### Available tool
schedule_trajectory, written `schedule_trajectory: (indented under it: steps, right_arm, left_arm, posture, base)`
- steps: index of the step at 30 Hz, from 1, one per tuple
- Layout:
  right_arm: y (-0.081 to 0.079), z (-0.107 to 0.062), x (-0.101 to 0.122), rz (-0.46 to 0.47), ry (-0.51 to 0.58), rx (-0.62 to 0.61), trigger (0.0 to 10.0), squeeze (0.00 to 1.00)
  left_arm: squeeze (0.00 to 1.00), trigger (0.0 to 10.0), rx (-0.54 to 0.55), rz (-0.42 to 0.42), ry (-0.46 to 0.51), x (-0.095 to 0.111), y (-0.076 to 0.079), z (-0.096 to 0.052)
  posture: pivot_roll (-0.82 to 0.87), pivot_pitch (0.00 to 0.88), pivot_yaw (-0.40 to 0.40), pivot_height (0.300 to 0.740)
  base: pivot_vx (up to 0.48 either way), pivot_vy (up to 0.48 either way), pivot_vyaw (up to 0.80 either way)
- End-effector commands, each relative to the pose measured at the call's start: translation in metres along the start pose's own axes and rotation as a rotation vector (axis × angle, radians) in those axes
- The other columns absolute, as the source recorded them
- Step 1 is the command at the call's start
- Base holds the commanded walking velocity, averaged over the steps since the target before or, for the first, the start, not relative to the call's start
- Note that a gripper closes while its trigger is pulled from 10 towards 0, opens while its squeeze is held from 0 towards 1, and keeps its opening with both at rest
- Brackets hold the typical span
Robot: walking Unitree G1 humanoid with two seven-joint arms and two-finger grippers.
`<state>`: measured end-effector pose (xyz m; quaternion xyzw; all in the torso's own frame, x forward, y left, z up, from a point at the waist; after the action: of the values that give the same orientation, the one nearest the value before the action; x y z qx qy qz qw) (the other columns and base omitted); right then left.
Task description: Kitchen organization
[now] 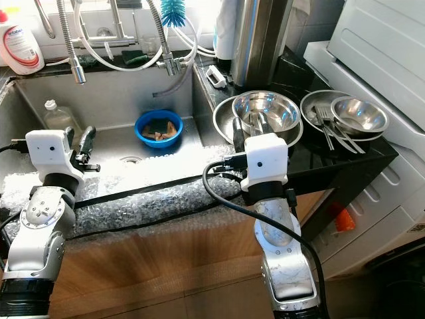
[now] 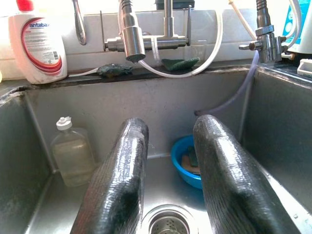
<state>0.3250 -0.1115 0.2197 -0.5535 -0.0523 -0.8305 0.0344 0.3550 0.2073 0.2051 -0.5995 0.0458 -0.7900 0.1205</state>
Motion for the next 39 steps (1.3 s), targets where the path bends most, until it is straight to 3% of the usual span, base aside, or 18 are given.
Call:
schedule_trajectory:
  steps: [1, 25, 39]
  right_arm:
    - [0.007, -0.002, 0.001, 0.013, -0.008, -0.032, 10.0, 0.0]
    - [0.006, -0.007, -0.035, 0.136, -0.183, -0.033, 10.0, 0.0]
    - [0.015, 0.0, -0.024, 0.101, -0.125, -0.054, 10.0, 0.0]
  left_arm:
    - [0.0, 10.0, -0.008, -0.001, 0.011, 0.003, 0.002, -0.002]
    - [0.0, 10.0, -0.013, -0.005, 0.006, 0.002, 0.005, -0.002]
    - [0.0, 10.0, -0.009, -0.01, 0.01, 0.002, 0.005, -0.002]
  posture:
    - [0.06, 0.112, -0.037, 0.74]
    - [0.06, 0.112, -0.038, 0.74]
    - [0.06, 0.111, -0.039, 0.74]
  base:
    - [0.0, 0.0, 0.0]
    - [0.0, 0.0, 0.0]
    - [0.0, 0.0, 0.0]
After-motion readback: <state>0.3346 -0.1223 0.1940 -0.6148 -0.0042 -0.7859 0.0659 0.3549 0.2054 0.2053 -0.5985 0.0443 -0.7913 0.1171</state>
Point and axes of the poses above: a point about 5 cm out from each wrist's last joint towards the gripper, its own z axis pointing out of the wrist towards the gripper, its own x axis along the axis of the wrist's last joint, y = z × x, the point moved 5 cm from there along z, pointing out of the wrist towards the gripper, and after that the axes turned 9 degrees about z, right-handed, at the moved point
